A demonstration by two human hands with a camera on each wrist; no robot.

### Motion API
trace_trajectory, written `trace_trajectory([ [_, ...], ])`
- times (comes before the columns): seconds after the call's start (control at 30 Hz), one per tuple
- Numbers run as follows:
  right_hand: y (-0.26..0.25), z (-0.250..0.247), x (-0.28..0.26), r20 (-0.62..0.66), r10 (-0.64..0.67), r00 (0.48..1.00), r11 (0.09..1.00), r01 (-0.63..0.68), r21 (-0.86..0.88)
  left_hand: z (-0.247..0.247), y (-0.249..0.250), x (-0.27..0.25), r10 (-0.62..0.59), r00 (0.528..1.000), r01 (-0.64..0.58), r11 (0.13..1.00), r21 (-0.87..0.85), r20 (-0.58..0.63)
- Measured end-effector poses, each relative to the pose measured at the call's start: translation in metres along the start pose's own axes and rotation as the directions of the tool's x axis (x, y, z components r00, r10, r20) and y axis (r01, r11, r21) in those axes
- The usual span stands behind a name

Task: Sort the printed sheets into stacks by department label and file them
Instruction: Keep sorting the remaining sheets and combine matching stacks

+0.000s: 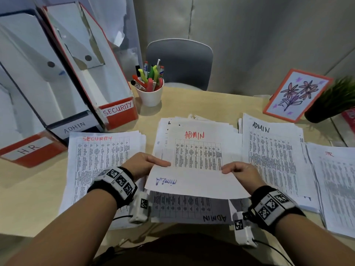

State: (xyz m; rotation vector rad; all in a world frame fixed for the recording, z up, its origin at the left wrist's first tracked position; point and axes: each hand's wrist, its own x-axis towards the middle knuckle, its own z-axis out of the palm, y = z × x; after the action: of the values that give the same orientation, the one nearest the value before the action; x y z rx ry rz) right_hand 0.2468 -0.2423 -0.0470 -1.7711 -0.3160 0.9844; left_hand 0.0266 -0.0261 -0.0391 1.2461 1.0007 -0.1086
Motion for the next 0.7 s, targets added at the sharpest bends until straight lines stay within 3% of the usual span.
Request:
trace_trajectory([
  [0.1,0.0,-0.006,0.0,0.046,-0.013,0.999,0.999,0.016,-0.049,-0.002,0.0,0.006,-0.005,1.0,0.005,1.0,-0.026,-0.007],
  [0.23,0.004,-0.015,0.0,0.085,0.009,0.996,0.996,-0.001,-0.092,0.002,0.008,0.021,-0.026,0.979,0.004,0.994,-0.105,-0.204],
  [0.33,0.008,-0.013,0.0,0.118,0.03,0.993,0.993,-0.016,-0.119,0.009,0.013,0.035,-0.063,0.974,0.049,0.996,-0.071,-0.217],
  [0.43,0.011,-0.009,0.0,0.143,0.06,0.988,0.992,-0.044,-0.115,0.017,0.017,0.041,-0.064,0.976,0.076,0.996,0.049,-0.21],
  [0.57,0.012,-0.006,-0.001,0.159,0.081,0.984,0.992,-0.065,-0.106,0.024,0.016,0.047,0.037,0.962,0.051,0.949,0.312,-0.27],
  [0.7,0.011,-0.007,-0.001,0.17,0.084,0.982,0.994,-0.071,-0.082,0.03,0.011,0.05,0.095,0.947,0.043,0.909,0.415,-0.306],
])
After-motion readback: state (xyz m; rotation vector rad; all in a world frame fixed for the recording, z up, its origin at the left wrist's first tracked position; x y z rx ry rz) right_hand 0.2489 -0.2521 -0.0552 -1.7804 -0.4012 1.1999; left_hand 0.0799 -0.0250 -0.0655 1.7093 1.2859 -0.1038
